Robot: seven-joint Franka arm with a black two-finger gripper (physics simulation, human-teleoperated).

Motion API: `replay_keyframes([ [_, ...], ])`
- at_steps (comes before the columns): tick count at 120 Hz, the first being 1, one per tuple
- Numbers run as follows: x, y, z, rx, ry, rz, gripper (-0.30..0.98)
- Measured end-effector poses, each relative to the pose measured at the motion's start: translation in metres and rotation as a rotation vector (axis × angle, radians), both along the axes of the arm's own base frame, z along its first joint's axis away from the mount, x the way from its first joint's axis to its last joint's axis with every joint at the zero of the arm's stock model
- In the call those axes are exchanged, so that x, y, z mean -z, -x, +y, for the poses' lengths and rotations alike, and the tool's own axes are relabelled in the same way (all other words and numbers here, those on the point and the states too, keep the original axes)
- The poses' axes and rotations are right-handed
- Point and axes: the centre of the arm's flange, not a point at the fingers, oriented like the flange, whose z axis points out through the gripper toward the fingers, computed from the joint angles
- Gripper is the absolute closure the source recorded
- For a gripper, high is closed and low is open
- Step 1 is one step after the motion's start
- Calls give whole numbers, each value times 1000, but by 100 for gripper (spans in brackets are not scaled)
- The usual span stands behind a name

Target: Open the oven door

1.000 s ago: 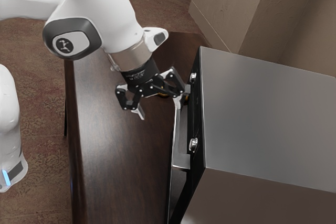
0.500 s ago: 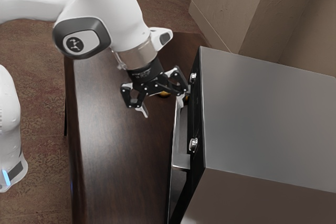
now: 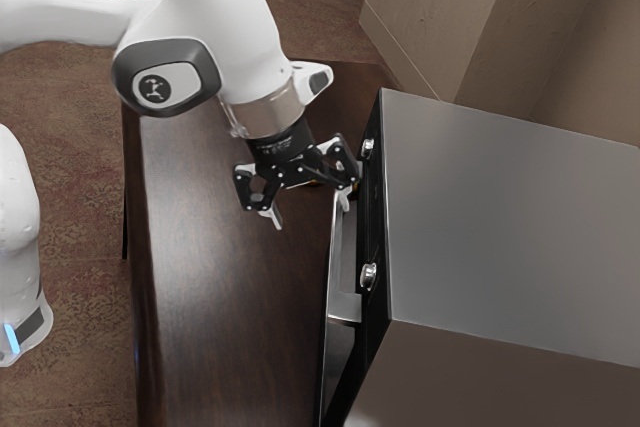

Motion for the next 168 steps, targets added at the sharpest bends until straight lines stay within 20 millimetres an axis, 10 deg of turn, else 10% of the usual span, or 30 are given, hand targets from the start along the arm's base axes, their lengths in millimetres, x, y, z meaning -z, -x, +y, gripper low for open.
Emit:
replay_keyframes([
  [168,36,38,21,-54,43,4,5],
])
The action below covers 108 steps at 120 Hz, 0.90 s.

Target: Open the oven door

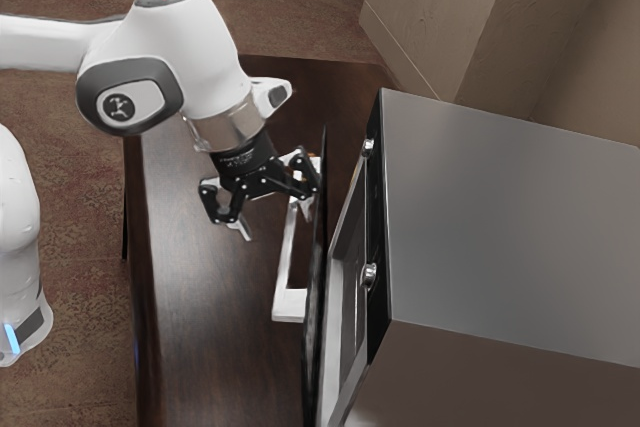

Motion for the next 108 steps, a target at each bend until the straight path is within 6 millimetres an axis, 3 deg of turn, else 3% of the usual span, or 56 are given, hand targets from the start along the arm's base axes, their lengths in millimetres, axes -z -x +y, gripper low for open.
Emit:
replay_keyframes([
  [98,42,55,15,-12,65,5,5],
  [108,41,68,6,10,79,-9,4],
])
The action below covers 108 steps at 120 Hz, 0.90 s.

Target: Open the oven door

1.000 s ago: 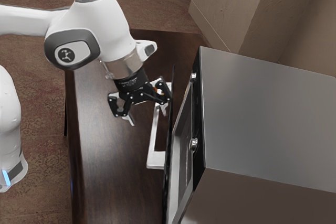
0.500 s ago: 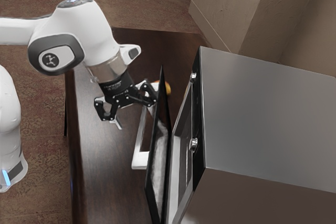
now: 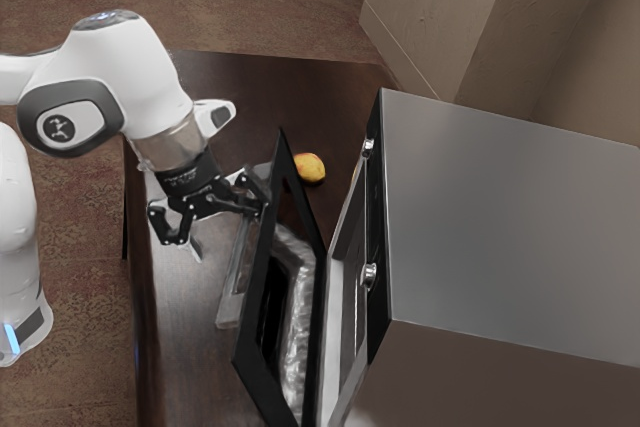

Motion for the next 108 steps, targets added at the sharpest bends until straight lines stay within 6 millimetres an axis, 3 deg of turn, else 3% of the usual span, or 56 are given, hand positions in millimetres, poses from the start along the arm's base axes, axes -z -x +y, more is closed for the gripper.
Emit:
replay_keyframes([
  [37,-18,55,-36,43,-64,-85,2],
  [48,-36,70,-52,56,-115,-124,1],
  [58,-67,88,-70,73,-182,-175,1],
  [68,-84,86,-68,59,-210,-158,0],
  [76,-116,53,-37,35,-130,-80,0],
  [90,-211,-40,61,-94,48,43,0],
  [96,-246,-90,107,-154,94,126,0],
  [102,-249,-134,141,-226,89,221,0],
  [108,-234,-158,164,-313,59,311,0],
])
